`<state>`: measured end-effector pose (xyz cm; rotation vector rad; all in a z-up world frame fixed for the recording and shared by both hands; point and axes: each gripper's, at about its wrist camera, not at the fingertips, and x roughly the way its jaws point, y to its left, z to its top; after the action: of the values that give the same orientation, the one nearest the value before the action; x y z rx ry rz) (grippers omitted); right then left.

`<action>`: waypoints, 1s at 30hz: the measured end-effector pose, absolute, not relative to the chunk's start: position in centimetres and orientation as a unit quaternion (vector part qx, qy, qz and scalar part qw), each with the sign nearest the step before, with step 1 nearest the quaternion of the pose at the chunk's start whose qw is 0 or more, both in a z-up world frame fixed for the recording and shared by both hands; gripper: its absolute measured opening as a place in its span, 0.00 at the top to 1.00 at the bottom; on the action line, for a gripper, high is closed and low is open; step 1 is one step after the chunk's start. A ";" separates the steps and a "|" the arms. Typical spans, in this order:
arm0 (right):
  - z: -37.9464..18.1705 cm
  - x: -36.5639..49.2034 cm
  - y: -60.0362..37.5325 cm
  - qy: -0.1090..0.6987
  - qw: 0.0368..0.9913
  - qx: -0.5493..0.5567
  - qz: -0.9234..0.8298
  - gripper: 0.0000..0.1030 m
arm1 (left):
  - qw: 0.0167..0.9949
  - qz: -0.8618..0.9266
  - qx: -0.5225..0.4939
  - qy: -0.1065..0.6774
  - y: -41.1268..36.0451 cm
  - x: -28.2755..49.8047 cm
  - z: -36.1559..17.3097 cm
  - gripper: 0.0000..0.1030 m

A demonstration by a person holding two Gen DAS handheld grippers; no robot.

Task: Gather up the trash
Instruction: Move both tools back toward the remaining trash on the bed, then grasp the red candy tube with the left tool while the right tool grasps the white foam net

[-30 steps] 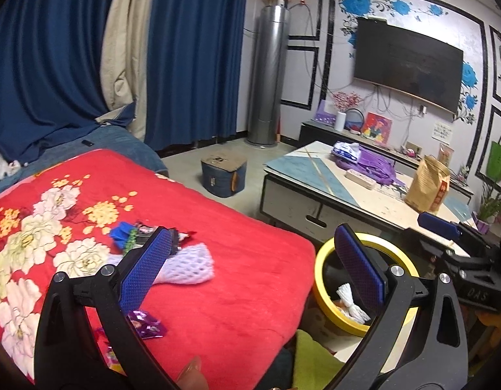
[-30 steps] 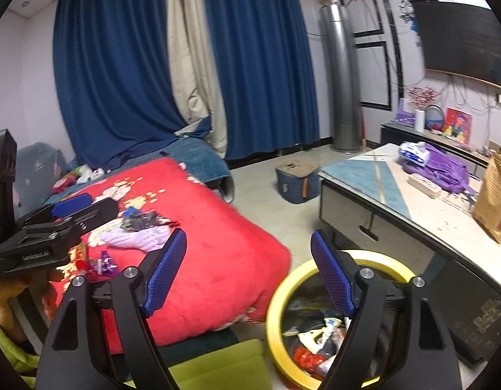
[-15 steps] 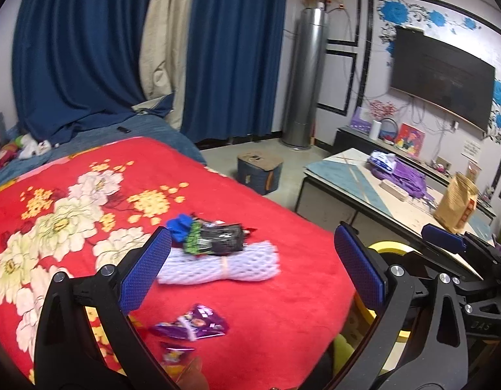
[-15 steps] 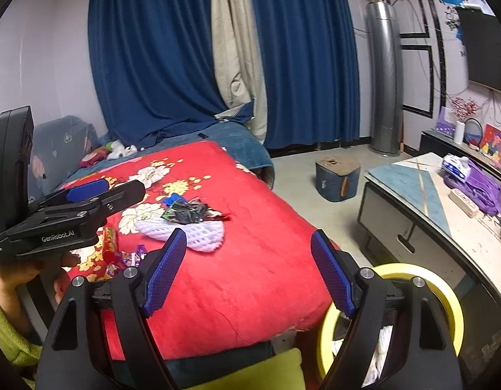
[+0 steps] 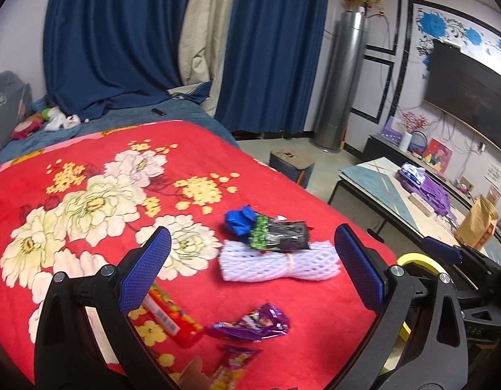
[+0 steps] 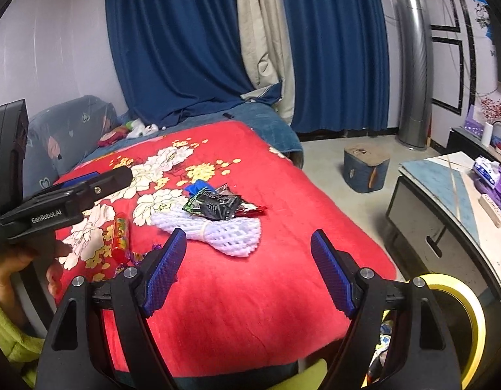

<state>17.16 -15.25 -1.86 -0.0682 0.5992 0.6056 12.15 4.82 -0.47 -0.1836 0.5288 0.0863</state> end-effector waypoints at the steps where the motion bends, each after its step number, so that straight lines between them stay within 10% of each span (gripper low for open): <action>1: -2.0 17.5 -14.9 0.293 0.909 -0.033 0.295 0.26 | 0.959 0.046 -0.092 0.263 5.1 12.2 -0.6 0.10; 24: -6.8 23.4 -10.2 0.365 0.875 -0.023 0.318 0.29 | 0.899 0.113 -0.199 0.373 12.1 13.0 -7.6 0.10; 30: -7.7 24.5 -10.1 0.382 0.868 -0.005 0.318 0.33 | 0.885 0.106 -0.233 0.389 12.8 13.0 -8.9 0.24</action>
<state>24.52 -10.10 -7.69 -0.0102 0.8005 0.6654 12.99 12.76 -8.85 -0.4839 0.8100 0.2201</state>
